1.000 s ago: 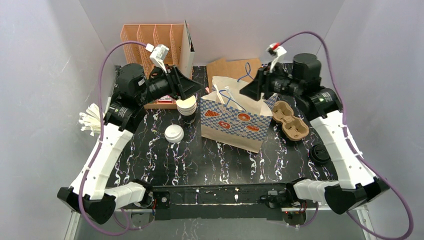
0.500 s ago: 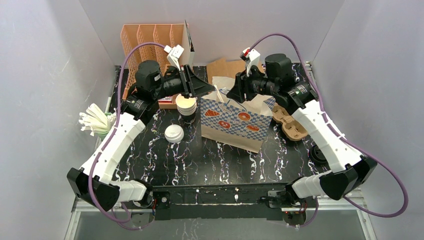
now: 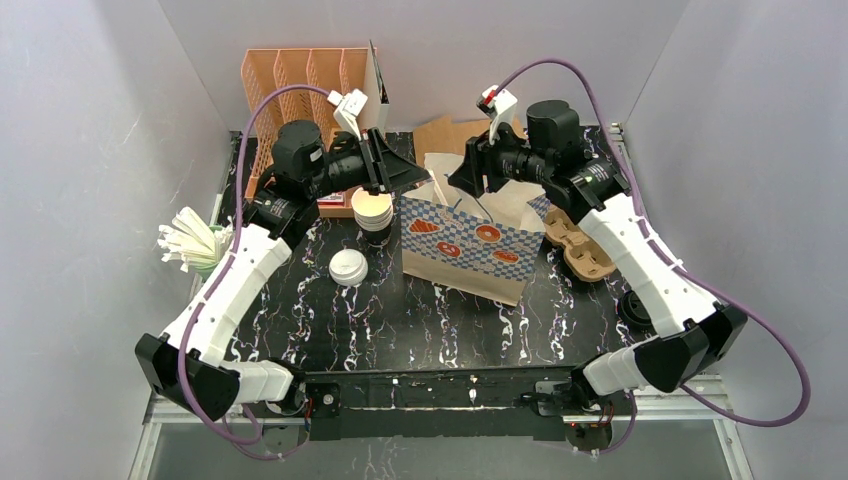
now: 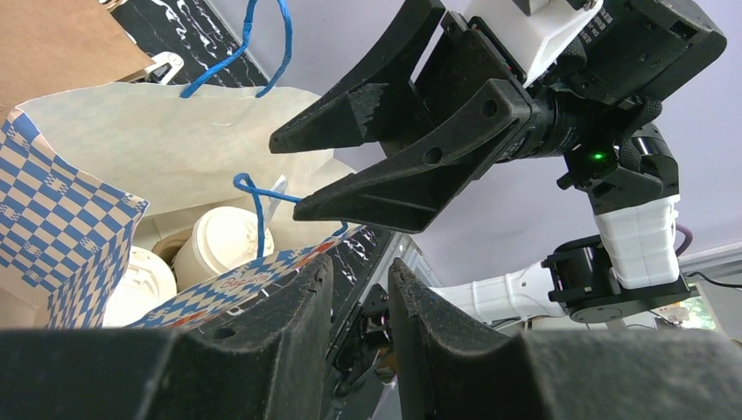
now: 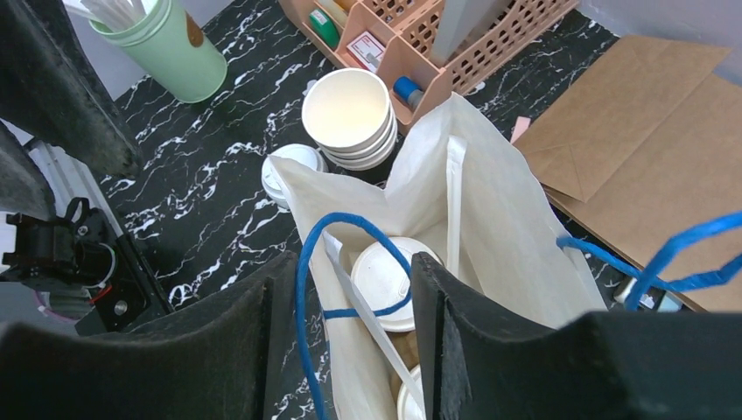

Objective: Pack the takeout coffee

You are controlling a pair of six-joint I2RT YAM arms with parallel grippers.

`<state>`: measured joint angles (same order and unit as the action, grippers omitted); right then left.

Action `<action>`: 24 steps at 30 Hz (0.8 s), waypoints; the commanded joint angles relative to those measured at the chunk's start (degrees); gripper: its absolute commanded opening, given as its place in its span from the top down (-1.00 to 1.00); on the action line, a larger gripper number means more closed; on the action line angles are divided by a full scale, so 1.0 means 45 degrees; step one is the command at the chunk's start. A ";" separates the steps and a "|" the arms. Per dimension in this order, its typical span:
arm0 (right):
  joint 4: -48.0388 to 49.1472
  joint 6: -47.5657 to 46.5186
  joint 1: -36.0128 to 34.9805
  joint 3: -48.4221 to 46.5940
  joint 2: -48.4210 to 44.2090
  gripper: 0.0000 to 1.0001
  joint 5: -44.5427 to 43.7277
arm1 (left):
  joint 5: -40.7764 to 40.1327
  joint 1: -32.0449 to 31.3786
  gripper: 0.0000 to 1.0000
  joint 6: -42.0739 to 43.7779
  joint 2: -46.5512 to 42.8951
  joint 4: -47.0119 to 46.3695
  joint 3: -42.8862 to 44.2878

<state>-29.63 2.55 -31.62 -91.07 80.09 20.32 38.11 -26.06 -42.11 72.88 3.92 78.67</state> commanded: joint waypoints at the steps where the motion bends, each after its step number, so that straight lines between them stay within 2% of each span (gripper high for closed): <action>1: 0.0692 -0.0006 -0.0026 -0.0883 0.0146 -0.20 0.0622 | 0.0066 -0.0028 0.44 0.0144 0.0057 0.0194 0.0072; 7: 0.1087 0.0496 -0.0036 -0.0688 -0.0345 -0.26 -0.0130 | 0.0113 -0.0028 0.44 0.0147 0.0194 0.0242 0.0089; 11: 0.1036 0.0548 -0.0004 -0.0359 -0.0816 -0.24 -0.0689 | 0.0027 -0.0028 0.35 0.0141 0.0386 0.0279 0.0056; 19: -0.0797 0.0557 0.0010 -0.0298 -0.0951 -0.16 0.1298 | 0.0152 -0.0204 0.37 0.0009 0.0917 0.0280 0.0179; 22: -0.1205 0.0619 0.0011 -0.0354 -0.0792 -0.11 0.1157 | 0.0327 -0.0451 0.49 -0.0011 0.1094 0.0389 0.0157; 24: -0.1327 0.0615 0.0001 -0.0364 -0.0796 -0.06 0.0748 | 0.0193 -0.0621 0.49 0.0077 0.1099 0.0471 0.0074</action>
<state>-33.08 4.73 -31.59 -92.12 76.38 23.68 37.78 -27.31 -42.19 78.24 5.06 78.67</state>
